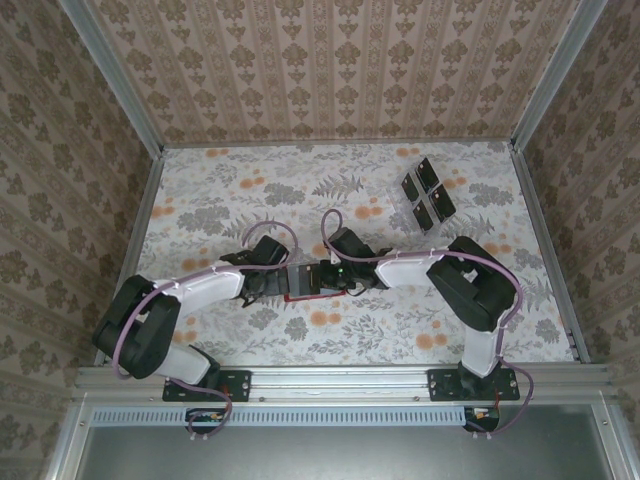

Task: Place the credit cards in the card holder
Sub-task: Insert the credit card into the card slot.

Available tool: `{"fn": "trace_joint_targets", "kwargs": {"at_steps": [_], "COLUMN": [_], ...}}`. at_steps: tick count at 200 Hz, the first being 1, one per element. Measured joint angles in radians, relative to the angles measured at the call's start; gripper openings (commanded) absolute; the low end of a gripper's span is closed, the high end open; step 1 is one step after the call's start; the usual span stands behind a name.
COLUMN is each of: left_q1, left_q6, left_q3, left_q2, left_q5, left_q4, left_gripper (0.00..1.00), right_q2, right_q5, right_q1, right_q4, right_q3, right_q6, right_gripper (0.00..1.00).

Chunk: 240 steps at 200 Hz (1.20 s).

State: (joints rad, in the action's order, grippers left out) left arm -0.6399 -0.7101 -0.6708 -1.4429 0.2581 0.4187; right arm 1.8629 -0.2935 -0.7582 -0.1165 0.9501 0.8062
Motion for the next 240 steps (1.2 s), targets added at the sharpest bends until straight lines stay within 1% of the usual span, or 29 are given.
{"fn": "trace_joint_targets", "kwargs": {"at_steps": [33, 81, 91, 96, 108, 126, 136, 158, 175, 201, 217, 227, 240], "left_q1": [0.000, -0.001, -0.001, -0.001, -0.001, -0.001, -0.001, 0.000, 0.008, 0.031, 0.041, 0.046, 0.047], "left_q6": [0.000, 0.000, 0.000, 0.000, 0.000, 0.000, 0.000, 0.000, 0.005, 0.012, 0.015, 0.015, 0.016], "left_q3": [0.003, 0.004, 0.004, 0.004, 0.003, 0.003, 0.003, 0.001, -0.009, -0.037, -0.042, -0.043, -0.044], "left_q2": [-0.002, -0.002, -0.002, -0.002, -0.002, -0.002, -0.002, 0.018, 0.046, 0.058, 0.057, 0.055, 0.046], "left_q5": [-0.005, -0.009, -0.009, -0.009, -0.011, -0.011, -0.011, -0.011, -0.011, -0.007, -0.006, -0.002, 0.002], "left_q4": [-0.009, -0.014, -0.014, -0.014, -0.014, -0.014, -0.013, 0.002, 0.019, 0.033, 0.042, 0.051, 0.060], "left_gripper": [1.00, 1.00, 1.00, 1.00, 1.00, 1.00, 1.00, 1.00, 1.00, 1.00, 1.00, 1.00, 1.00], "right_q2": [0.009, 0.035, 0.039, 0.040, 0.040, 0.038, 0.026, -0.021, -0.066, -0.090, -0.085, -0.075, -0.053], "right_q5": [-0.014, -0.037, -0.039, -0.040, -0.040, -0.046, -0.042, -0.028, -0.010, 0.027, 0.043, 0.054, 0.062], "right_q1": [0.000, -0.005, -0.007, -0.008, -0.010, -0.010, -0.010, -0.005, 0.005, 0.014, 0.016, 0.016, 0.016], "right_q4": [-0.007, -0.011, -0.011, -0.010, -0.001, 0.018, 0.032, 0.095, 0.140, 0.209, 0.239, 0.252, 0.260], "right_q3": [0.013, 0.046, 0.052, 0.054, 0.058, 0.070, 0.072, 0.072, 0.074, 0.119, 0.145, 0.162, 0.177], "right_q6": [0.008, 0.011, 0.011, 0.010, 0.008, -0.007, -0.020, -0.046, -0.076, -0.121, -0.138, -0.154, -0.158], "right_gripper": [0.11, 0.12, 0.16, 0.20, 0.34, 0.46, 0.49, 0.50, 0.45, 0.29, 0.17, 0.12, 0.08]}}
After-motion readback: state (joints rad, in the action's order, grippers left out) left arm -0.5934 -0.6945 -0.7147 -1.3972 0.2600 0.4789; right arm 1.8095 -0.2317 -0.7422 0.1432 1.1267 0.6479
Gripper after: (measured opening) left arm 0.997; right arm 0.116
